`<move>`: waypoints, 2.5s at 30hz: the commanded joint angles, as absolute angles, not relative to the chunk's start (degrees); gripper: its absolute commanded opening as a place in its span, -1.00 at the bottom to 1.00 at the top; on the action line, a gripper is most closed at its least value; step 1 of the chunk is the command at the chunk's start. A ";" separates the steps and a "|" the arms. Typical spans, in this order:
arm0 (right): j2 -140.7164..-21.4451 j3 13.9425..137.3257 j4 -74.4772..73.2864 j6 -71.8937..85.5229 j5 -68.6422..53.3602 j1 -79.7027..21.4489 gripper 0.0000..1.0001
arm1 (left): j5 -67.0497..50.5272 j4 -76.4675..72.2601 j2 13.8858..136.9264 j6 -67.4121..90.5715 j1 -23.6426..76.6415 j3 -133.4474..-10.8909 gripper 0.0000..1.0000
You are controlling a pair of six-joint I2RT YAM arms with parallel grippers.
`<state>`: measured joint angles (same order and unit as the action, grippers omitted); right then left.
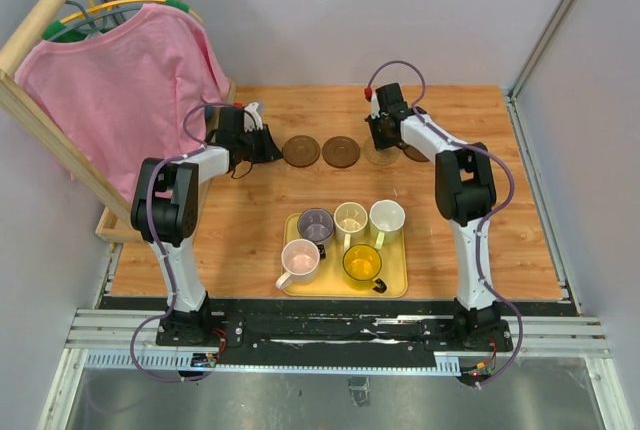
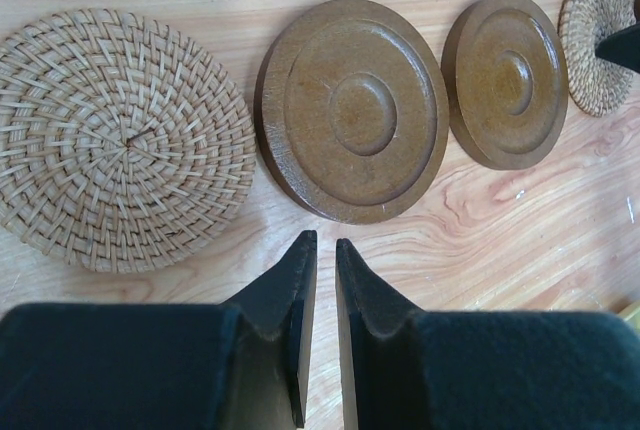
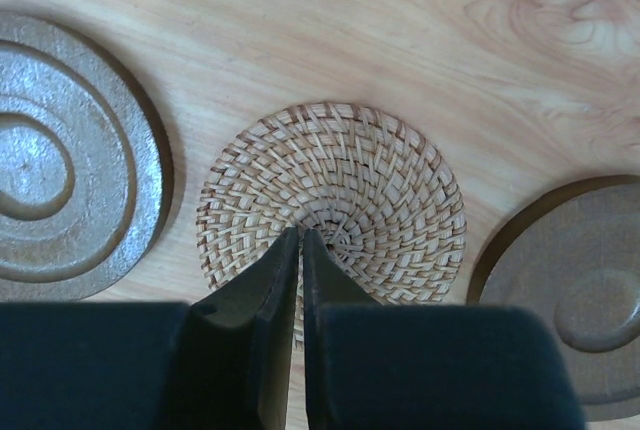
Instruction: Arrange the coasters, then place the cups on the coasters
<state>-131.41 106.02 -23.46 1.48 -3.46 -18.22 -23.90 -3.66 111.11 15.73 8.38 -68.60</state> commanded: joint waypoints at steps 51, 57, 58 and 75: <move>-128.67 101.03 -23.51 3.92 -0.61 -5.55 -0.87 | -21.96 -4.91 110.48 14.67 8.61 -68.14 -0.64; -127.03 98.94 -26.09 6.10 -0.88 -5.27 -0.86 | -22.32 -5.00 110.39 14.93 8.61 -67.85 -0.64; -126.70 98.18 -26.44 6.52 -0.80 -5.27 -0.86 | -22.44 -5.01 110.35 15.01 8.61 -67.81 -0.64; -122.36 91.58 -26.16 8.04 -0.71 -5.36 -0.85 | -22.94 -4.92 109.71 15.14 8.61 -66.89 -0.63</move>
